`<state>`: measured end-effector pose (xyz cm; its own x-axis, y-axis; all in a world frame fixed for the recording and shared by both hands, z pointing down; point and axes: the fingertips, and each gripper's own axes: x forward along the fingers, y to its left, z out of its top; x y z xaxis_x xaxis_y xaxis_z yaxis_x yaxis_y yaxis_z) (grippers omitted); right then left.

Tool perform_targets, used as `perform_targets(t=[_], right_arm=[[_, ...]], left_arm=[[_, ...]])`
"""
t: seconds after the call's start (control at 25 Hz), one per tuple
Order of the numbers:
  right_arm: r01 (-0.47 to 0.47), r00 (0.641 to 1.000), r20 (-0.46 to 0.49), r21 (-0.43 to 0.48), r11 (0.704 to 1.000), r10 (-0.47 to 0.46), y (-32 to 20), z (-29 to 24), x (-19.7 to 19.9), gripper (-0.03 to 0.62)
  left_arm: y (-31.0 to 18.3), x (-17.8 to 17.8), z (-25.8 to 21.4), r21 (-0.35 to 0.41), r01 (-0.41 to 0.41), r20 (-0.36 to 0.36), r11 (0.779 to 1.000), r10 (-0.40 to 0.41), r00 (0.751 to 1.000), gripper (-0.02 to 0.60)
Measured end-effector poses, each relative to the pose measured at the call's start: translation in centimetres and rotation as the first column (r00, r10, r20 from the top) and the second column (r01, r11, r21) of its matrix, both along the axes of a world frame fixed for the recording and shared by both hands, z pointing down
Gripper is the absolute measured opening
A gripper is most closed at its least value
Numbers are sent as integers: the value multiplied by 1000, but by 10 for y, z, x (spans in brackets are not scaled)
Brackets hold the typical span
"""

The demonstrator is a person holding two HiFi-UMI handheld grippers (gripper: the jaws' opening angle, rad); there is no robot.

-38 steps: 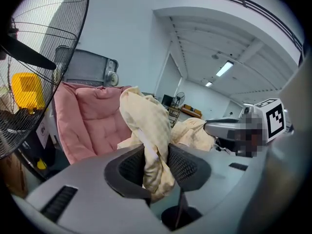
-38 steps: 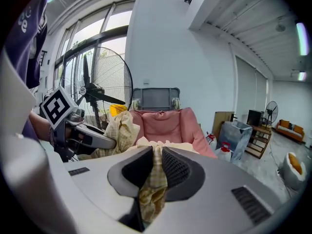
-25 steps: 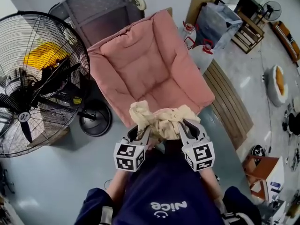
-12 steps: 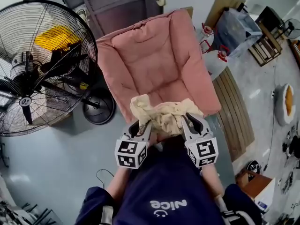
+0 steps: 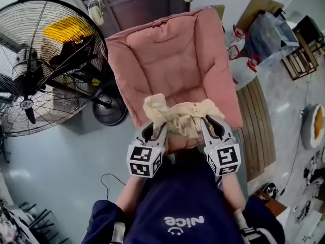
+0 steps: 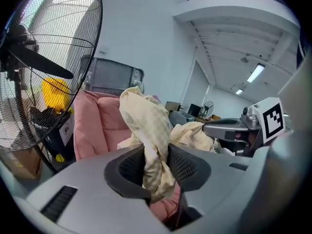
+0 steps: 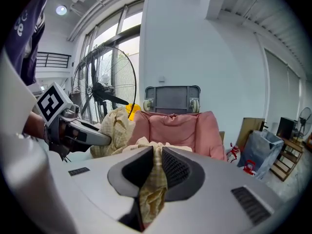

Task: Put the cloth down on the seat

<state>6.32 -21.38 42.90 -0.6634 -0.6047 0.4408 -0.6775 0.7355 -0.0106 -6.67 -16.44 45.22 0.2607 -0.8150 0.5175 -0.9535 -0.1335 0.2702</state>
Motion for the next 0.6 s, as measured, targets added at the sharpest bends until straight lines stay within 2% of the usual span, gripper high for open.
perform_targets(t=[0.32,0.6], right_arm=[[55,998,-1,-31,998,-55,-51,20,-3,83],[70,997,22,-97,993,-68,-95,55,-10,69]], left_arm=[[-45,1,19,-27,34,16,999,-33,999,140],[-82,-1,58,-108,32,18,994,-30,999,140]])
